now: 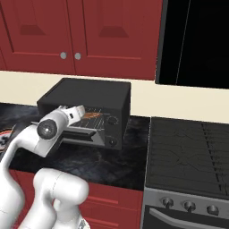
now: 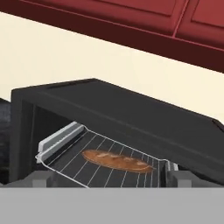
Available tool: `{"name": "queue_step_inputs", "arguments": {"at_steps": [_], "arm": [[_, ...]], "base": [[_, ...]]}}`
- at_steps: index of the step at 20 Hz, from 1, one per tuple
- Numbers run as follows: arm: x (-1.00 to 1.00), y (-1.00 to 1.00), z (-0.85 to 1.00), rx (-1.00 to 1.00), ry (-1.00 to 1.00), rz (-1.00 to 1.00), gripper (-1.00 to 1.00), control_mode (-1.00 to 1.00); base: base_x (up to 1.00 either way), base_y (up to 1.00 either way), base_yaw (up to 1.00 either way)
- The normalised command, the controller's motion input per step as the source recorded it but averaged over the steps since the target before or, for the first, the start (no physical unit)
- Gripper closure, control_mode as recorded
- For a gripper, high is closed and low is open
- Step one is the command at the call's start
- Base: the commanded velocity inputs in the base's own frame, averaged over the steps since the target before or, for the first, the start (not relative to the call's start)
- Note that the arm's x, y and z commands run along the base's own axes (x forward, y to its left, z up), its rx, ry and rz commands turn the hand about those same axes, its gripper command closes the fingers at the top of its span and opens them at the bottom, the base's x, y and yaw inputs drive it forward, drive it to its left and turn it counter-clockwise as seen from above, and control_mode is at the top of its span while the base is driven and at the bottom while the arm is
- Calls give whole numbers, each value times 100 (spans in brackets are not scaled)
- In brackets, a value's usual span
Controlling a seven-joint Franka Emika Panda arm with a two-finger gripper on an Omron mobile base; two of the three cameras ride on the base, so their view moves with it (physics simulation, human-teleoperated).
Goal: Pull the toaster oven rack outwards. Pick up the baguette from the plate and place it on the toaster oven rack. Close the toaster oven door fully and set the temperature to the lowest setting.
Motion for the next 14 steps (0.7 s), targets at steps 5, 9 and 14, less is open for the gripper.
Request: {"name": "queue_step_inputs", "arguments": {"at_steps": [5,9,14], "arm": [[-24,6,83,0,-4,0,-100,-100],[-79,10,100,0,10,-9,-100,-100],[-100,-1,72,0,43,-13,-100,-100]], "base": [[0,0,0],[0,0,0],[0,0,0]]}}
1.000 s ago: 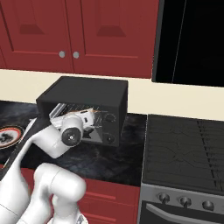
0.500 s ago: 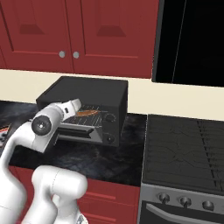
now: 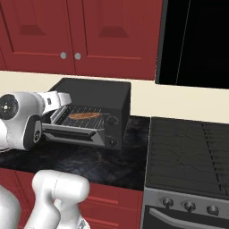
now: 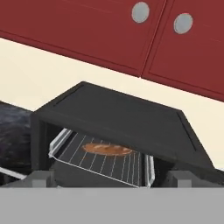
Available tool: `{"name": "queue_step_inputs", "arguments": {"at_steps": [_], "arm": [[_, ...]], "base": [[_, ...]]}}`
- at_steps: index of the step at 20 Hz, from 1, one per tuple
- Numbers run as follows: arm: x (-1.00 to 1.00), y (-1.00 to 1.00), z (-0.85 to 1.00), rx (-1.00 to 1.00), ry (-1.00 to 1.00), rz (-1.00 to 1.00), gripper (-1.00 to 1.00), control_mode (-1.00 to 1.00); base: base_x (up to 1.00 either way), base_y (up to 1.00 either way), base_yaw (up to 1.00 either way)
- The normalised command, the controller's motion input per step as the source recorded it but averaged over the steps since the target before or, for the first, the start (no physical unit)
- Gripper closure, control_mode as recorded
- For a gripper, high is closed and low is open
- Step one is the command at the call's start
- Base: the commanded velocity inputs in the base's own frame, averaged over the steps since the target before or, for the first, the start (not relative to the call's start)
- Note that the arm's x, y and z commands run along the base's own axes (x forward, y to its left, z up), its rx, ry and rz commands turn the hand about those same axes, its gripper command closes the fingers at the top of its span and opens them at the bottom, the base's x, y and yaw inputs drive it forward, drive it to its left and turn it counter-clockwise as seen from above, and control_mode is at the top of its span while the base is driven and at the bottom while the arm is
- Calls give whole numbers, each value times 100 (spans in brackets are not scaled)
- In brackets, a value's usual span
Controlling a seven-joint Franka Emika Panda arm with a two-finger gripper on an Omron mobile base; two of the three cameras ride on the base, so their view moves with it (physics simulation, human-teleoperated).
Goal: Pull the toaster oven rack outwards. Pick up the baguette from the plate and place it on the toaster oven rack. Close the toaster oven door fully and set the temperature to the lowest setting.
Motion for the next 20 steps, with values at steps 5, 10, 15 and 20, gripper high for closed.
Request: {"name": "queue_step_inputs", "arguments": {"at_steps": [5,10,15,20], "arm": [[-100,-21,-48,-17,78,-5,-100,-100],[-82,-21,-100,-27,73,0,-100,-100],[-6,-9,-52,-1,9,0,-100,-100],[0,-20,-97,5,-9,-1,-100,-100]], "base": [[0,0,0],[0,0,0],[0,0,0],[0,0,0]]}}
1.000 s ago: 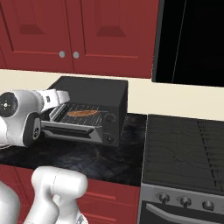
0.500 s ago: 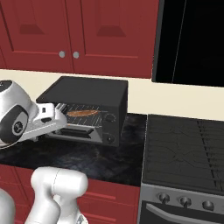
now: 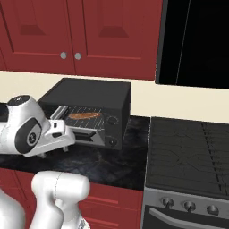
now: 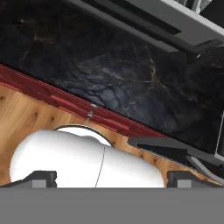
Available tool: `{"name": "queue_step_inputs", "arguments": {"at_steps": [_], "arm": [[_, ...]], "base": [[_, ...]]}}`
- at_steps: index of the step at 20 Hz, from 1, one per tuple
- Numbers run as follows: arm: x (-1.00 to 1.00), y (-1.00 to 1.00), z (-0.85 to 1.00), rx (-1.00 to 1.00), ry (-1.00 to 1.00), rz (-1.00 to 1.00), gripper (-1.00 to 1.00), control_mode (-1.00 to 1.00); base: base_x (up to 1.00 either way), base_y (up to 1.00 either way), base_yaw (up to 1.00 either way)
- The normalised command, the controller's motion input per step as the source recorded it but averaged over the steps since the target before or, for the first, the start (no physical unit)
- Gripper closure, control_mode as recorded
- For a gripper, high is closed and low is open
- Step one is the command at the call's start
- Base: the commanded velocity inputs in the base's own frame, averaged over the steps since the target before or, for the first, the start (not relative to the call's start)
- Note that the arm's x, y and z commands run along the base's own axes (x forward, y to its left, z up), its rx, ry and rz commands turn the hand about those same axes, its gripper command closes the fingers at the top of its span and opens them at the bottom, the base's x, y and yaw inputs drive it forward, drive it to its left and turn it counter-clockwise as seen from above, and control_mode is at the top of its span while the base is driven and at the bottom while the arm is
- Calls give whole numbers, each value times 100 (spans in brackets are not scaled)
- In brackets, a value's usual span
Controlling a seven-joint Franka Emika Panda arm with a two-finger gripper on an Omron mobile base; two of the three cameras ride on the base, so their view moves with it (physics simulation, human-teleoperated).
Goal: Pull the toaster oven rack outwards. Pick up the baguette from the plate and place it on the toaster oven rack. Close the toaster oven door fully and set the temperature to the lowest setting.
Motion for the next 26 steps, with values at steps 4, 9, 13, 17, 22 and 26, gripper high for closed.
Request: {"name": "queue_step_inputs", "arguments": {"at_steps": [4,9,13,17,22,26], "arm": [[0,-45,-88,34,-39,-5,-100,-100],[-1,-1,-77,33,-53,-9,-100,-100],[-30,4,-100,27,-44,-5,-100,-100],[-63,0,-100,15,-33,-1,-100,-100],[-48,19,-100,9,-30,-1,-100,-100],[11,42,-55,0,-17,-7,-100,-100]], "base": [[0,0,0],[0,0,0],[0,0,0],[0,0,0],[0,0,0],[0,0,0]]}}
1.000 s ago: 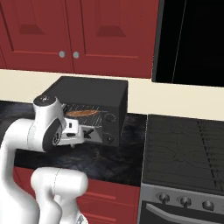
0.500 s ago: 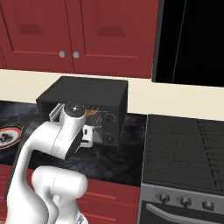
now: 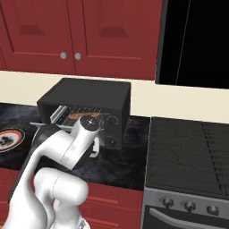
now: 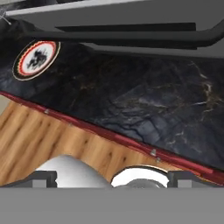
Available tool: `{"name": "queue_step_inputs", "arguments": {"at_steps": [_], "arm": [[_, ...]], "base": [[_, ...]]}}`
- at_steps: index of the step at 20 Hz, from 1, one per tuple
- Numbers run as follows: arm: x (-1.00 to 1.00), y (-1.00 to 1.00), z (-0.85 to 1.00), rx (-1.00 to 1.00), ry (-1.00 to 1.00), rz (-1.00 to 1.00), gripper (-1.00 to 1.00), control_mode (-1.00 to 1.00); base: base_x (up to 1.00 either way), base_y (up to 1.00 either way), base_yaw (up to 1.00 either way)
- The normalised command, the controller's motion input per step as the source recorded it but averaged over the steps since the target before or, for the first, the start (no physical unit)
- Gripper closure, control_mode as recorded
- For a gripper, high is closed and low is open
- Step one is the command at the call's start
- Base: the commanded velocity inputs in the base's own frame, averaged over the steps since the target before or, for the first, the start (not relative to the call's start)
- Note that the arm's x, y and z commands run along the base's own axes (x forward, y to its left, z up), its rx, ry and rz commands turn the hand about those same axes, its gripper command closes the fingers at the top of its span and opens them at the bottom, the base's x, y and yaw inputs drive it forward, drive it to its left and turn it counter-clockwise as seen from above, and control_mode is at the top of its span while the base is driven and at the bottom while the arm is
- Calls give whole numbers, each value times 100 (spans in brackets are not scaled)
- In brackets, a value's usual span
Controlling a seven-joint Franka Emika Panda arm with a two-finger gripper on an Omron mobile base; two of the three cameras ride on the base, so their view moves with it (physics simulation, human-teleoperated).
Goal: Pull the toaster oven rack outwards. Pick up the baguette from the plate and place it on the toaster oven rack. Close the toaster oven door fully and set the temperature to the lowest setting.
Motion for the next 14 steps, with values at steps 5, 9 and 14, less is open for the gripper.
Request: {"name": "queue_step_inputs", "arguments": {"at_steps": [5,9,14], "arm": [[36,18,-51,-1,-4,-7,-100,-100],[40,10,-43,0,-3,-7,-100,-100],[39,1,-23,0,-6,-9,-100,-100]], "base": [[0,0,0],[0,0,0],[0,0,0]]}}
